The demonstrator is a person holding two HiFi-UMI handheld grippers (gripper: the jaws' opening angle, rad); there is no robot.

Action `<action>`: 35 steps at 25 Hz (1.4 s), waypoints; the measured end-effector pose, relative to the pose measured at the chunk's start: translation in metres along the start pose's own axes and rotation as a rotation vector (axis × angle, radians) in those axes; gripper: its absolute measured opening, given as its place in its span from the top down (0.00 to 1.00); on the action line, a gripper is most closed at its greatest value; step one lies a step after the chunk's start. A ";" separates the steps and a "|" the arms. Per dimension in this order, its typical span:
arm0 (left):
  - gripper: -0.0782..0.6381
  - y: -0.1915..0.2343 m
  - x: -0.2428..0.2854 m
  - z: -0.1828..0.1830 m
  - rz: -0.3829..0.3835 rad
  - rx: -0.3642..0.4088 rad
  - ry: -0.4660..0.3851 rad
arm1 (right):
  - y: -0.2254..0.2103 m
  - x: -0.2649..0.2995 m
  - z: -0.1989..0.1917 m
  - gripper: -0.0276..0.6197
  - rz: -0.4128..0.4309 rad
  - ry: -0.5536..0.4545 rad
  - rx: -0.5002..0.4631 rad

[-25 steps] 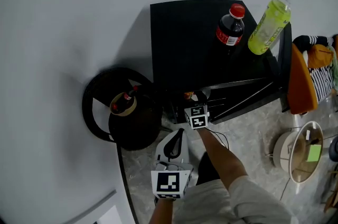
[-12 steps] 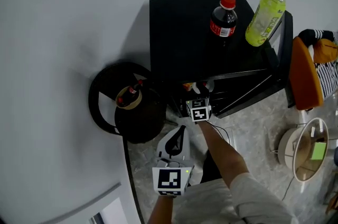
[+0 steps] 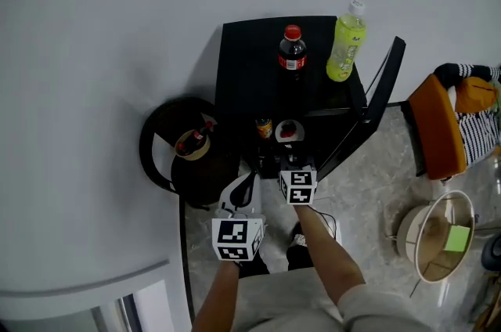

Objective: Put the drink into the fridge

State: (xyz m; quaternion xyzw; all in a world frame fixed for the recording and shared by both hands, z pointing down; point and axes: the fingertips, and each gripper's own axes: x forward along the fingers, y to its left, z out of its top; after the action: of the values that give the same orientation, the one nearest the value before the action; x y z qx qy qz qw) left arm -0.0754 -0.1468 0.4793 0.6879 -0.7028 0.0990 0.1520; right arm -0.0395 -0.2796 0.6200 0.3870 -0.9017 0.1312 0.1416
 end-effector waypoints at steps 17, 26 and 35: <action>0.88 -0.003 -0.077 -0.022 -0.286 0.036 -0.007 | 0.052 -0.177 0.028 0.95 -0.241 -0.070 0.077; 0.88 0.003 -0.116 -0.026 -0.349 0.002 -0.021 | 0.079 -0.230 0.021 0.95 -0.311 -0.076 0.126; 0.88 -0.002 -0.112 0.049 -0.359 0.011 -0.152 | 0.091 -0.228 0.088 0.95 -0.249 -0.099 0.064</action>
State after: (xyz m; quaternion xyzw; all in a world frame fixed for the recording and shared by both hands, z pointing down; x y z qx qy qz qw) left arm -0.0763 -0.0593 0.3946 0.8086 -0.5776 0.0219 0.1100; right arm 0.0310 -0.0992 0.4452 0.5060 -0.8480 0.1220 0.0999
